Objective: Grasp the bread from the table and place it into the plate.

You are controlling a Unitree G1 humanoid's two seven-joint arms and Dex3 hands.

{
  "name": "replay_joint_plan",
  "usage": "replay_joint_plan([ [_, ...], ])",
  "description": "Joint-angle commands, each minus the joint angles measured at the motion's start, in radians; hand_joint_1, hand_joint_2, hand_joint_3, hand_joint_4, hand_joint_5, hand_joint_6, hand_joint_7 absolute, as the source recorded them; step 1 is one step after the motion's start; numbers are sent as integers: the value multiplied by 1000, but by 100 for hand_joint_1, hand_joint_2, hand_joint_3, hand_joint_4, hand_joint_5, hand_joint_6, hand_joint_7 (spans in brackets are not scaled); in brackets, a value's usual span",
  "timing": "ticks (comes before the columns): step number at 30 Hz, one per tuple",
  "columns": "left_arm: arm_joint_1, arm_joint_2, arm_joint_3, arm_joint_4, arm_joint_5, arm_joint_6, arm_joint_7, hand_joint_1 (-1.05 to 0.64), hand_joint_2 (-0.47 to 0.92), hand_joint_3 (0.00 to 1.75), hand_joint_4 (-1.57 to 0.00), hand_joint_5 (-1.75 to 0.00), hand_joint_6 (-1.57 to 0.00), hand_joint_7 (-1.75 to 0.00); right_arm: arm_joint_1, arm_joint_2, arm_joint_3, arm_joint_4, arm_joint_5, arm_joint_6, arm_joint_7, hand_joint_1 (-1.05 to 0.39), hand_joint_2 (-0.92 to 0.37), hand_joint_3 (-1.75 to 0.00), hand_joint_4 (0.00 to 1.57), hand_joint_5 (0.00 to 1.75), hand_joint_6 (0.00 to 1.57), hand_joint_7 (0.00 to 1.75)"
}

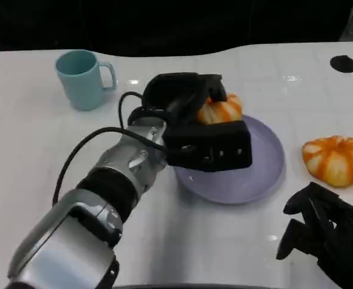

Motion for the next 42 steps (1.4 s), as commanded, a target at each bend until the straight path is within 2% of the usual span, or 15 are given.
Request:
replay_joint_plan([
  [1,-55,-34,-20,40,16,27,-6,-32,92,23,-82,-175,-79,-82,9,-6,-1,-2,2,-19,4,-44,-92,-40,63,175,49,160],
  [2,-59,-42,-23,48,16,32,-8,-32,92,24,-80,-175,-84,-62,10,-6,0,-1,2,-21,6,-44,-92,-40,63,175,49,160],
  [5,-67,-57,-20,68,7,31,-22,-32,92,26,-78,-175,-86,-47,11,-5,4,-3,-2,-22,1,-45,-92,-40,63,175,50,159],
  [12,-75,-87,-28,109,12,59,-43,-32,92,21,-74,-166,-87,-38,16,-7,14,-12,-1,-20,-1,-44,-92,-40,62,175,49,159],
  [17,-68,-93,-44,128,24,43,-11,-32,92,15,-68,-170,-94,-41,20,-7,18,-19,0,-20,-5,-45,-92,-42,61,175,47,160],
  [19,-71,-95,-43,131,21,46,-28,-36,92,17,-64,-152,-90,-39,21,-8,20,-21,-1,-18,-8,-44,-92,-42,60,175,46,160],
  [22,-73,-96,-42,133,20,47,-34,-37,92,17,-63,-145,-89,-39,21,-8,20,-22,-2,-18,-8,-44,-92,-42,61,175,46,161],
  [23,-78,-94,-41,136,14,43,-76,-38,92,17,-63,-145,-89,-39,21,-7,21,-21,-3,-19,-9,-44,-92,-42,61,175,46,161],
  [24,-83,-92,-40,138,9,41,-116,-40,92,20,-47,-99,-68,-22,21,-7,21,-21,-3,-21,-9,-44,-92,-42,61,175,46,161],
  [25,-85,-91,-37,139,3,37,-147,-41,92,22,-44,-73,-59,-13,21,-6,21,-20,-2,-21,-9,-44,-92,-42,61,175,46,161],
  [26,-86,-89,-35,139,-1,35,-167,-44,92,22,-40,-51,-52,-6,21,-6,20,-19,-1,-22,-8,-44,-92,-42,61,175,47,161],
  [28,-86,-87,-21,136,-20,28,-211,-54,92,24,-29,-33,-39,-2,20,-6,19,-18,2,-20,-7,-44,-92,-42,61,175,46,161],
  [33,-101,-72,-42,141,-4,12,-294,-75,92,37,-15,-19,-22,0,18,-6,22,-20,-4,-17,-14,-44,-92,-41,61,175,46,161],
  [42,-120,-49,-37,140,-13,1,-432,-92,92,47,-5,-13,-15,0,15,-6,18,-7,4,-31,-4,-44,-92,-42,61,175,46,162],
])
